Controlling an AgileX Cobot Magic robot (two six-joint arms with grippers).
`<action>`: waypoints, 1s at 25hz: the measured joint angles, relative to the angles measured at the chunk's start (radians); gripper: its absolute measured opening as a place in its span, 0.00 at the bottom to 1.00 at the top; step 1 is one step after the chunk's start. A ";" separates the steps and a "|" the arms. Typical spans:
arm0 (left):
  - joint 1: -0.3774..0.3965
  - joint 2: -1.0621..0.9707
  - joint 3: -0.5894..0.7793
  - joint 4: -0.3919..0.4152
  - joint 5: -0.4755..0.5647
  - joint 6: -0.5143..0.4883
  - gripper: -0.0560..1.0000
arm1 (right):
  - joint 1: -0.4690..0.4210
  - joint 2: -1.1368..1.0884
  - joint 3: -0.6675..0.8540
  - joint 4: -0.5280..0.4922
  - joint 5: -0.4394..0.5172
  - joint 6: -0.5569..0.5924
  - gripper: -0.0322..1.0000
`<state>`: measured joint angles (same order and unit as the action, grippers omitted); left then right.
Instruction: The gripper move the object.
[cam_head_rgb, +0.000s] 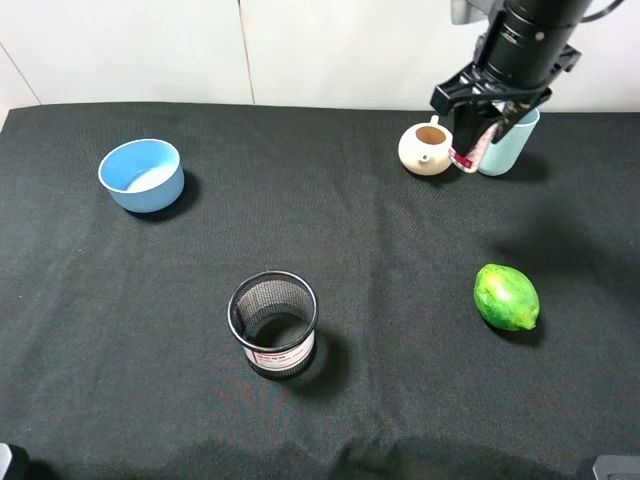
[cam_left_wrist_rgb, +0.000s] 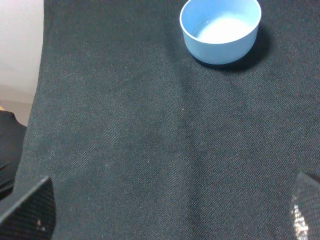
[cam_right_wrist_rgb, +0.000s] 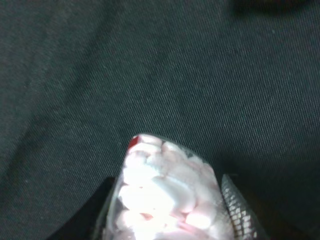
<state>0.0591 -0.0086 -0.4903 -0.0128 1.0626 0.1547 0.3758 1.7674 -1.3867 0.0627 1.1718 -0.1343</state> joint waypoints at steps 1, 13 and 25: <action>0.000 0.000 0.000 0.000 0.000 0.000 0.99 | -0.005 -0.010 0.020 0.000 -0.009 0.000 0.34; 0.000 0.000 0.000 0.000 0.000 0.000 0.99 | -0.101 -0.117 0.257 0.017 -0.133 0.000 0.34; 0.000 0.000 0.000 0.000 0.000 0.000 0.99 | -0.139 -0.142 0.416 0.016 -0.261 0.000 0.34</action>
<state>0.0591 -0.0086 -0.4903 -0.0128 1.0626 0.1547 0.2365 1.6258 -0.9712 0.0785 0.9104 -0.1343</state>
